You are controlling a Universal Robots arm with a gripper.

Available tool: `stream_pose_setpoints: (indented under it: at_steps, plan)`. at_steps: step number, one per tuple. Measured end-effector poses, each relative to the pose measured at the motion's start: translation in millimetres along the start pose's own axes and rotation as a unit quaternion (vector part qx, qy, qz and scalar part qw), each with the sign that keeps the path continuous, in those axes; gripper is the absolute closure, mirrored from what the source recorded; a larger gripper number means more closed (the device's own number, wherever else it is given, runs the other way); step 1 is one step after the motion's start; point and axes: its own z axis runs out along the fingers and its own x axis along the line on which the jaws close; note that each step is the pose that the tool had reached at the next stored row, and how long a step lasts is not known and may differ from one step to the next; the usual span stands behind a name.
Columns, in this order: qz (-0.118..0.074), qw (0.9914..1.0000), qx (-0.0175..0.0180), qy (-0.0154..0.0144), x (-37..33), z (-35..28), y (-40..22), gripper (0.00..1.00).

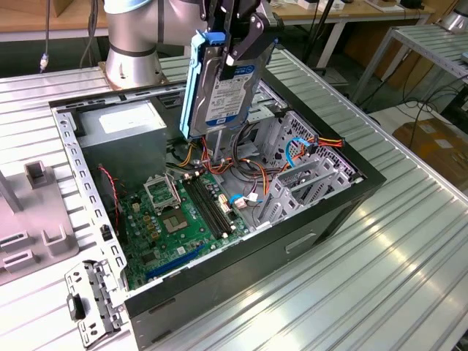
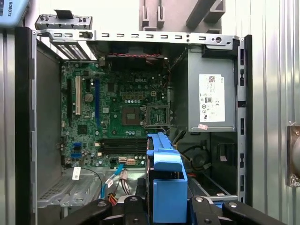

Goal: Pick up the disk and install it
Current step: 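Pick up the disk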

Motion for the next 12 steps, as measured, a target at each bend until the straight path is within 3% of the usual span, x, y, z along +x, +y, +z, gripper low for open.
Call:
stream_pose_setpoints:
  at_steps: [12]
  plan:
    - [0.0, 1.0, 0.0, 0.0, 6.2, -0.5, -0.3, 0.63]
